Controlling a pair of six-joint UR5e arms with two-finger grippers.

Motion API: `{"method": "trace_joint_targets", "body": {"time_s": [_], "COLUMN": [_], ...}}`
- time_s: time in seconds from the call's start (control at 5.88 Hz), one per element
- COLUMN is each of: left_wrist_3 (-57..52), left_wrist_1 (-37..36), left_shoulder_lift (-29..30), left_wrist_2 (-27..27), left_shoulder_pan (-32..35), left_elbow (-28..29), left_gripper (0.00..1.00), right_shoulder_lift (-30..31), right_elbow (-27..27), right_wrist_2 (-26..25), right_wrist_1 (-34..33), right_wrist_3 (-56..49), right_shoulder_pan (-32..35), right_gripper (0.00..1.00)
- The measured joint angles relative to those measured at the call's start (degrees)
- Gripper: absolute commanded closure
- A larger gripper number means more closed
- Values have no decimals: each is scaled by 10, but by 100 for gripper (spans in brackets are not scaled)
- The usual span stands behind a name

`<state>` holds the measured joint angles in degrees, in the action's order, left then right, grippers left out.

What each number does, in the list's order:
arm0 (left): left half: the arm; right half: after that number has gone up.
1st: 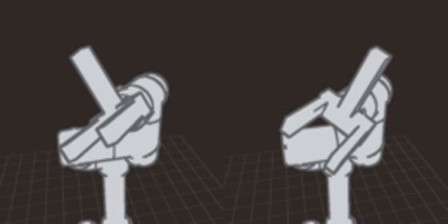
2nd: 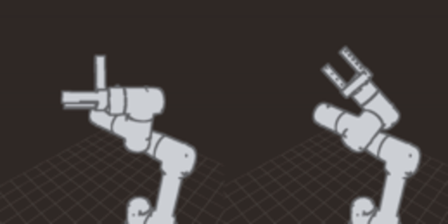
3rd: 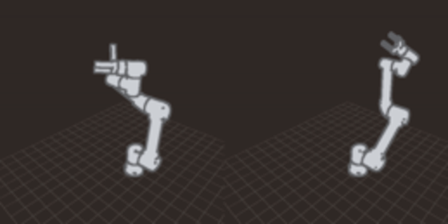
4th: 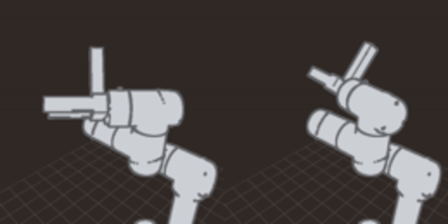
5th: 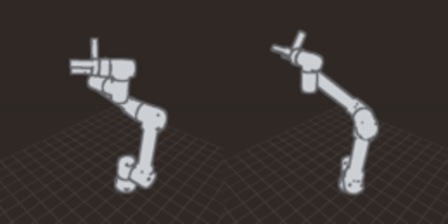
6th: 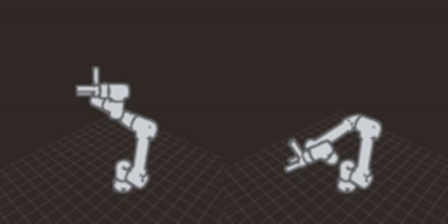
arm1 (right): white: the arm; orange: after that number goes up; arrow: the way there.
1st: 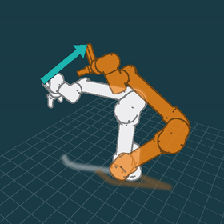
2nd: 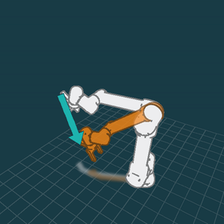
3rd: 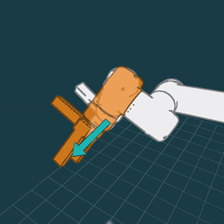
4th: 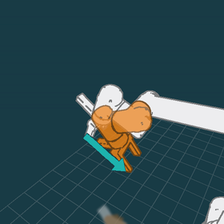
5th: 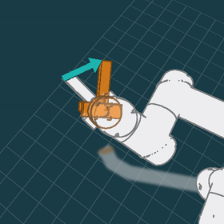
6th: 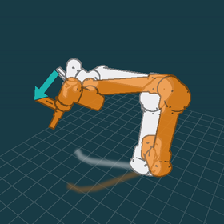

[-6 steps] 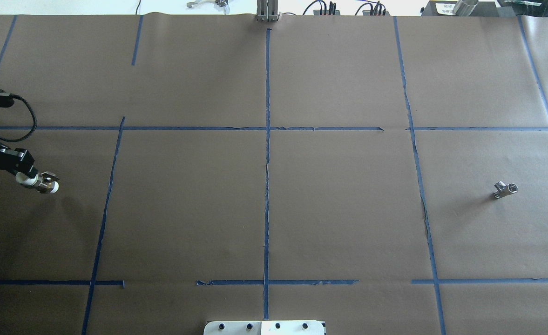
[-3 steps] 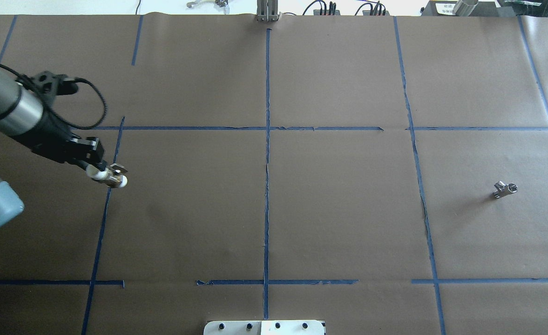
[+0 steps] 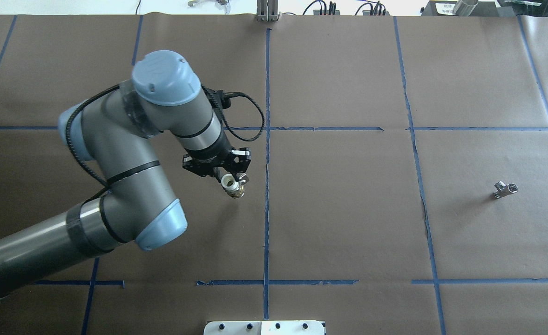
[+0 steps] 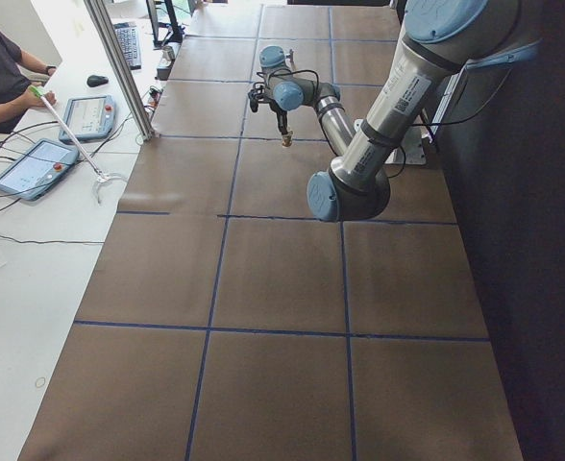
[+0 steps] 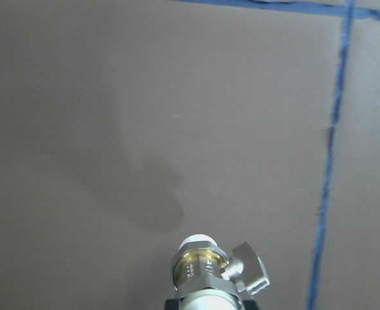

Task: Assemble PPR valve and pipe with both arms
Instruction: 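Lift the valve with the left gripper and carry it to table center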

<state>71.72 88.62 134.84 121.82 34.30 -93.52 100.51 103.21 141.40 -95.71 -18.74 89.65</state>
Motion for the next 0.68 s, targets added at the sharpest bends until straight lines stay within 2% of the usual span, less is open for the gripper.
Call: {"method": "trace_joint_targets", "body": {"time_s": [0.17, 0.68], "left_wrist_3": [15, 22], "left_wrist_1": [0, 6], "left_shoulder_lift": [39, 77], "left_wrist_2": [-9, -13], "left_shoulder_pan": [-4, -10], "left_elbow": [42, 102], "left_gripper": [100, 100], "right_shoulder_lift": [1, 1], "right_elbow": [1, 1], "right_wrist_2": [3, 5], "right_wrist_1": [0, 1], "right_wrist_3": [0, 3], "right_shoulder_pan": [0, 0], "right_gripper": [0, 0]}}
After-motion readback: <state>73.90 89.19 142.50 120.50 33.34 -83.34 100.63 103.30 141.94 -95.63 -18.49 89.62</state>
